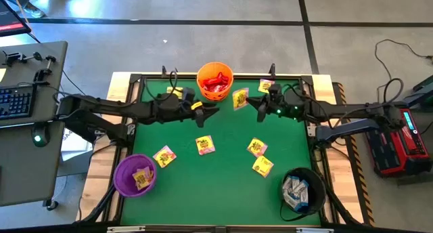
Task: Sort candy by brand, put in halloween buckets
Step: Put the yellow candy into the purple bucket
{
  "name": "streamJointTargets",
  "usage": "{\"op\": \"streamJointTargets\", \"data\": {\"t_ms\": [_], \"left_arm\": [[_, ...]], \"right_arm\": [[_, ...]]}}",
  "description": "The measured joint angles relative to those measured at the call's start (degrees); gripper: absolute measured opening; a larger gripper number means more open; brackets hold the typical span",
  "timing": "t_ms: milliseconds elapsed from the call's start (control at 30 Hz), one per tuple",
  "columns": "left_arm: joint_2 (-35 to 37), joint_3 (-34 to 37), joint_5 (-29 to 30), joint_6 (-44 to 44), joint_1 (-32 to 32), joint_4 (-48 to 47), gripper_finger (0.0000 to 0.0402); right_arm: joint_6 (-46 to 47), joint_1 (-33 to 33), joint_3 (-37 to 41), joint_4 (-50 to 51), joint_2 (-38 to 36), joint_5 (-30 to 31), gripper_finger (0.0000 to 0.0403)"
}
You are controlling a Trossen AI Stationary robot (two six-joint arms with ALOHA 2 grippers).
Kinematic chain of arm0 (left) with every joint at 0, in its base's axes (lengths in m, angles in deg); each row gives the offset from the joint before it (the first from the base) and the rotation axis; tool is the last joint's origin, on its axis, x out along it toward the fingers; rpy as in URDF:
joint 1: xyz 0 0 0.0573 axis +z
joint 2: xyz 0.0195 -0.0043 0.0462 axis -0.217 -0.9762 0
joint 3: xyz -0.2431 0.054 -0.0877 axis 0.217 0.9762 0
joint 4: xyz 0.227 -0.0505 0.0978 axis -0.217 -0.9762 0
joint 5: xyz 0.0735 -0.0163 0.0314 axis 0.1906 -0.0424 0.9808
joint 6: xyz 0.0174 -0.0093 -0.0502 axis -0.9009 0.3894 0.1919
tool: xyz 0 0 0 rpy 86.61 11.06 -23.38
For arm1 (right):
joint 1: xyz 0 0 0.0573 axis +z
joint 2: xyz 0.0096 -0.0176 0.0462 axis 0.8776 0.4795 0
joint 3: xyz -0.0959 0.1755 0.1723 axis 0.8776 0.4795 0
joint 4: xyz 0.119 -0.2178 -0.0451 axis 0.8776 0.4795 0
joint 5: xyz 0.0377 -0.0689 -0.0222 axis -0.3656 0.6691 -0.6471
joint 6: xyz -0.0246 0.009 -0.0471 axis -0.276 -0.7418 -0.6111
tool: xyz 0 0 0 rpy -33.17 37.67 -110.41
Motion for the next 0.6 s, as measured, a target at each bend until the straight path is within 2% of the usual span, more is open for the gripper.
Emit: {"op": "streamJointTargets", "data": {"t_ms": [233, 600], "left_arm": [[-4.8, -4.3, 2.7, -5.5, 0.0, 3.2, 0.0205], [-12.3, -13.8, 5.6, -14.1, 0.0, 2.9, 0.0205]], "right_arm": [[-5.6, 3.6, 0.0, -2.4, 0.0, 4.0, 0.0], [-7.3, 4.8, 0.0, -3.7, 0.0, 6.0, 0.0]]}}
